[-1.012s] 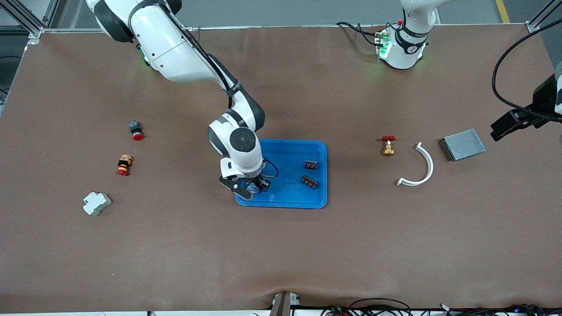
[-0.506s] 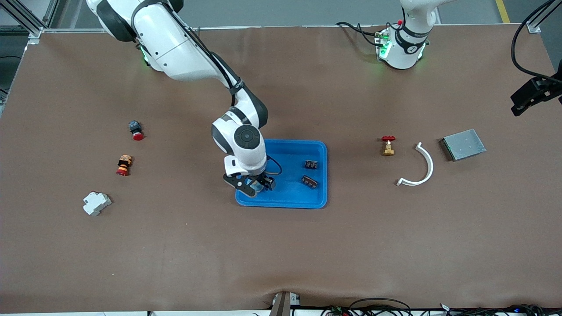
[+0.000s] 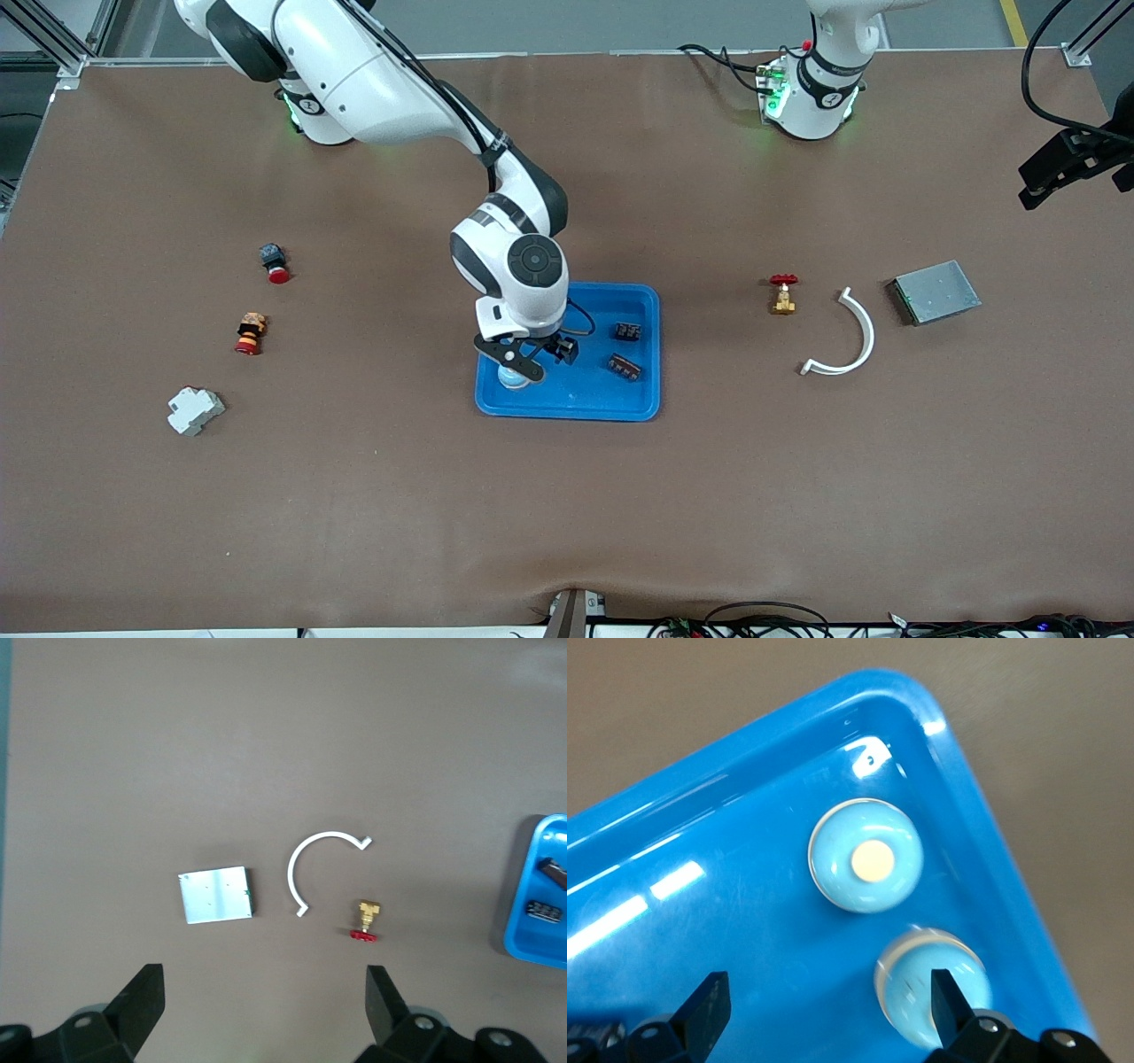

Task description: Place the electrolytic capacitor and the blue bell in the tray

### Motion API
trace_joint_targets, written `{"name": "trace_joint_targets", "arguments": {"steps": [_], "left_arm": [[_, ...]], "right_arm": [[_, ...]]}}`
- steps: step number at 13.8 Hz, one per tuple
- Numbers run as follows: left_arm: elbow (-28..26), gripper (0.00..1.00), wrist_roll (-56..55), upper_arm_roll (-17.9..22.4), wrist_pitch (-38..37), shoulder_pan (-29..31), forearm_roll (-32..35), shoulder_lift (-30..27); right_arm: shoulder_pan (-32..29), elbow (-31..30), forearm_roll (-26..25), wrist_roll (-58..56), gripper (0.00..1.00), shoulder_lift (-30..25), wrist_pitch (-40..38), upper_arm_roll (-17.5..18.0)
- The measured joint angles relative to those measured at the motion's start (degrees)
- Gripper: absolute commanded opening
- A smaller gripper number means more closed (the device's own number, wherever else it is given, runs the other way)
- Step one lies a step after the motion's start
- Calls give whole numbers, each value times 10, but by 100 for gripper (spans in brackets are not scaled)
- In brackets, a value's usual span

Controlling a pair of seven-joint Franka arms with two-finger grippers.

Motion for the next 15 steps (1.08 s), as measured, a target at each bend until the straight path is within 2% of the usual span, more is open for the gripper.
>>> {"name": "trace_joint_targets", "arguments": {"steps": [1,3,6,8,15], "left_arm": [[-1,100,9,28,0,-23,-6,0],[-4,100,15,57,4,-56,-8,0],[-9,100,15,96,12,-100,-8,0],[-10,100,15,101,13,-105,-8,0],[-10,100,15,100,13,-107,-9,-1]], "right_arm": [[-19,19,0,-40,100,-3,-40,16],[-82,37,0,-146,100,-15,-99,45],[-176,40,0,-282,100,-46,-136,56],[-219,40,-1,-353,100,-64,-156,55],[-400,36,-2,-715,100,-99,-179,55]]}}
